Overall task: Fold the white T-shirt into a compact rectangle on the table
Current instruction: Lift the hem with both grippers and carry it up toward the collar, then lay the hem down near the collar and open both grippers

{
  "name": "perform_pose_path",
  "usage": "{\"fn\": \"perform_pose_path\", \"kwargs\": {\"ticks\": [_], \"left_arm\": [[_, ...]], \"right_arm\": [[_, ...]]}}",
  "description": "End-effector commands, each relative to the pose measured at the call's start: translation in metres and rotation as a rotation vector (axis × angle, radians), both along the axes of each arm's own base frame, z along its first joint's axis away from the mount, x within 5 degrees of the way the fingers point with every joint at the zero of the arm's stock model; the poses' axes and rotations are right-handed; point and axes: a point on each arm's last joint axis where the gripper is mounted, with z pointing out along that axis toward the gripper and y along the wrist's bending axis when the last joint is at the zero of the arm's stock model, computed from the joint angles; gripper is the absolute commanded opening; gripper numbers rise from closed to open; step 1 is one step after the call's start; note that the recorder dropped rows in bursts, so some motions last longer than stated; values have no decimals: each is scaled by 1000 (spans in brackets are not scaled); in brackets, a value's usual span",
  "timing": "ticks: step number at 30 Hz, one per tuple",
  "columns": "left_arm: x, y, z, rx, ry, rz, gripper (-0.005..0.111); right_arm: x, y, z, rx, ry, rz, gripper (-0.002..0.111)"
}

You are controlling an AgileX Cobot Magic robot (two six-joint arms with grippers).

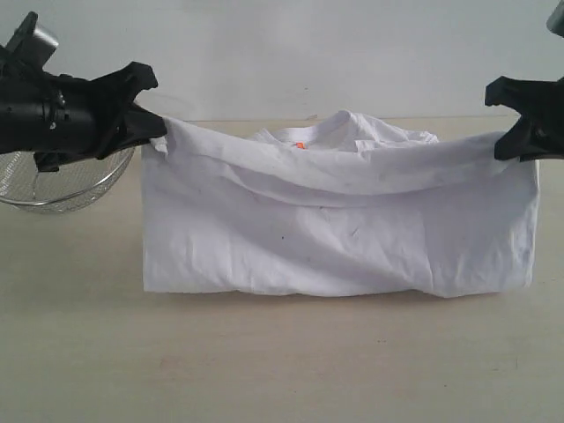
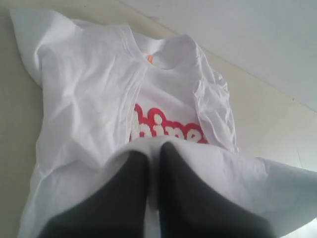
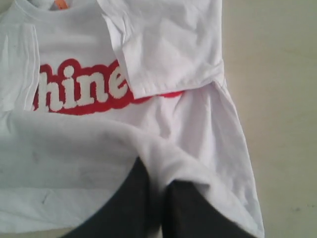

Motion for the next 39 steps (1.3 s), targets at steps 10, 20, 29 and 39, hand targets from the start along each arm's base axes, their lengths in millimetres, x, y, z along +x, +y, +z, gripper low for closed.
{"fn": "perform_pose_path", "kwargs": {"ticks": [10,20,29,39], "left_arm": [[60,23,-14,46,-9,73,4],[89,19,-37,70,14,36,4],[102,20,-44,96,9,56,4],[122,19,-71,108,43,64,4]], "right_arm": [[83,-17,-21,-8,-6,31,0],[122,-24,-45,-23,-13,57,0],[154,-28,-62,-7,-21,69,0],[180,-32,-77,9,-31,80,0]]}}
